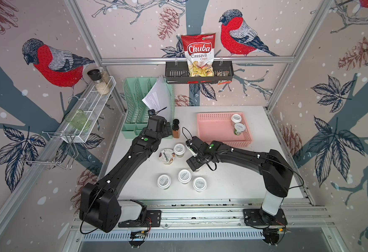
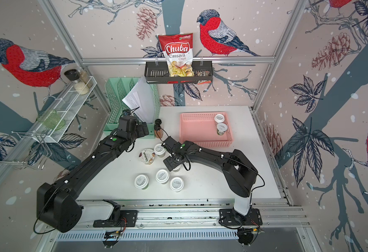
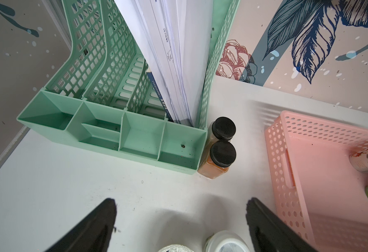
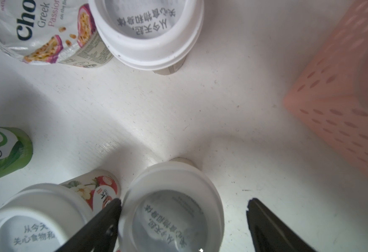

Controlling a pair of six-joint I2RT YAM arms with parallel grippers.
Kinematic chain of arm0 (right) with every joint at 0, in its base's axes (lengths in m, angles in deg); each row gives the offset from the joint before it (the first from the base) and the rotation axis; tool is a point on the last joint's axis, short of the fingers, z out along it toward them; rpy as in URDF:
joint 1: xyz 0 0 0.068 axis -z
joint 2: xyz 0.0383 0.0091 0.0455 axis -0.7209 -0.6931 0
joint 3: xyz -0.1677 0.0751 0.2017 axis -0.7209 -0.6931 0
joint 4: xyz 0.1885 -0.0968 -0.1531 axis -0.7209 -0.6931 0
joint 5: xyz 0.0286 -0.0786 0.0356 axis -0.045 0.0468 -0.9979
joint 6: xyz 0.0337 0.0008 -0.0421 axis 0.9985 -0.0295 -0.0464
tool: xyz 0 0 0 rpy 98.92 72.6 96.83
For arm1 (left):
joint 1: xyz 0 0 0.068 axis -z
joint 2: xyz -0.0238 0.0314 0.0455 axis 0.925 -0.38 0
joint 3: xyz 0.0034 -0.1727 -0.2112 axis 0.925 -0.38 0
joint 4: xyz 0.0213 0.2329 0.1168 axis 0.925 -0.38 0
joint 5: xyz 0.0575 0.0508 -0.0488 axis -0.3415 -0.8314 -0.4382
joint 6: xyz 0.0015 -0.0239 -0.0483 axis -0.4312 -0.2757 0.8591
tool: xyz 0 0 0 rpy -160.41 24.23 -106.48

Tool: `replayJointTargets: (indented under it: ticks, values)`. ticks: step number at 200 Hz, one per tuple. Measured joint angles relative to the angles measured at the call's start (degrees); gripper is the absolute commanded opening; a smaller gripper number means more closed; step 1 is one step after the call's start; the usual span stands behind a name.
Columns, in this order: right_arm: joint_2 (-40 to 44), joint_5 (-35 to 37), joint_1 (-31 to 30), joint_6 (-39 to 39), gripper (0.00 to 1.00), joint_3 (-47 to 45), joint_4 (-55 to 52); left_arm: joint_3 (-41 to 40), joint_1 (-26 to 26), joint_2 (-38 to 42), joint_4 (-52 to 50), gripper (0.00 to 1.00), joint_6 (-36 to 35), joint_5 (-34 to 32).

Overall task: Put the yogurt in the basket
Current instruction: Pick up the yogurt from the center of the board.

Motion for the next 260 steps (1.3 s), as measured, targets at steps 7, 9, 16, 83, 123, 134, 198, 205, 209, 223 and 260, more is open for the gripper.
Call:
replayJointTargets:
  ticks: [7, 9, 16, 83, 123, 134, 198, 205, 209, 223, 260]
  values:
    - [0.1, 0.3, 0.1, 0.0, 0.91, 0.0, -0.1, 0.0, 0.0, 0.0, 0.0, 0.96, 0.0, 0.0]
    - [0.1, 0.3, 0.1, 0.0, 0.91, 0.0, -0.1, 0.0, 0.0, 0.0, 0.0, 0.96, 0.0, 0.0]
    - [0.3, 0.5, 0.3, 0.0, 0.91, 0.0, -0.3, 0.0, 0.0, 0.0, 0.0, 0.96, 0.0, 0.0]
    - [1.7, 1.7, 0.3, 0.0, 0.94, 1.3, -1.7, -0.1, 0.0, 0.2, 0.1, 0.96, 0.0, 0.1]
    - [1.8, 1.7, -0.3, 0.2, 0.96, 1.3, -1.7, -0.3, 0.0, 0.4, 0.3, 0.96, 0.0, 0.2]
    - [1.8, 1.7, -0.3, 0.2, 0.97, 0.8, -1.5, -0.3, 0.0, 0.4, 0.3, 0.96, 0.0, 0.2]
    - [0.5, 1.7, -0.2, 0.4, 0.99, -0.8, -1.2, -0.3, 0.1, 0.4, 0.3, 0.96, 0.0, 0.2]
    - [0.3, 1.7, -0.2, 0.4, 0.99, -0.9, -1.2, -0.3, 0.1, 0.4, 0.3, 0.96, 0.0, 0.2]
    - [0.2, 1.7, -0.2, 0.4, 0.98, -0.9, -1.2, -0.3, 0.1, 0.4, 0.3, 0.96, 0.0, 0.2]
    - [-0.2, 1.7, -0.2, 0.4, 0.97, -0.9, -0.9, -0.3, 0.1, 0.4, 0.3, 0.96, 0.0, 0.2]
    - [-1.2, 1.7, -0.1, 0.4, 0.93, -1.0, -0.3, -0.3, 0.1, 0.4, 0.3, 0.96, 0.0, 0.2]
